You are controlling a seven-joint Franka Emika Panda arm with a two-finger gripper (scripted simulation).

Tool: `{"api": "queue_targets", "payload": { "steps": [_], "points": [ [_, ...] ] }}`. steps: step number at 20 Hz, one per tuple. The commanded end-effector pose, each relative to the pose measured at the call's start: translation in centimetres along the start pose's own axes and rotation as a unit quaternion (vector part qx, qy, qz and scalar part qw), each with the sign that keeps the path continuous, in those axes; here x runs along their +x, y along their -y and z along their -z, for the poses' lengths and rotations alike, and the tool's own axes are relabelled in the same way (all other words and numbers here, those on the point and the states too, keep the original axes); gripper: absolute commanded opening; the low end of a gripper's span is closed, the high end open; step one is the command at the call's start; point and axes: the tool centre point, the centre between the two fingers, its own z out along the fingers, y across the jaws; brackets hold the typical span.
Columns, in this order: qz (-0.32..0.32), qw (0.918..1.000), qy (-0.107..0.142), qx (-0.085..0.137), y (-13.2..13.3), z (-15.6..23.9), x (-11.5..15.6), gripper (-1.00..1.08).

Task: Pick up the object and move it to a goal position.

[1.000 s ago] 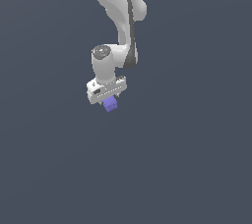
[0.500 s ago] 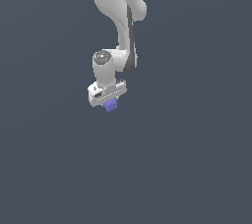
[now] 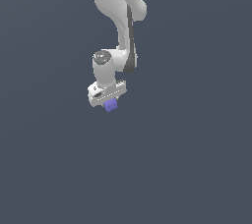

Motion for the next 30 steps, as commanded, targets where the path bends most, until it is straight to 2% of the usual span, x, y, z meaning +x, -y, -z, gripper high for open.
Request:
{"api": "queue_targets", "payload": {
  "steps": [1, 12, 30],
  "points": [
    [0.0, 1.0, 0.0, 0.0, 0.0, 0.0, 0.1, -1.0],
    [0.0, 1.0, 0.0, 0.0, -1.7, 2.5, 3.1, -1.0],
    [0.0, 1.0, 0.0, 0.001, -7.2, 10.2, 13.1, -1.0]
  ]
}}
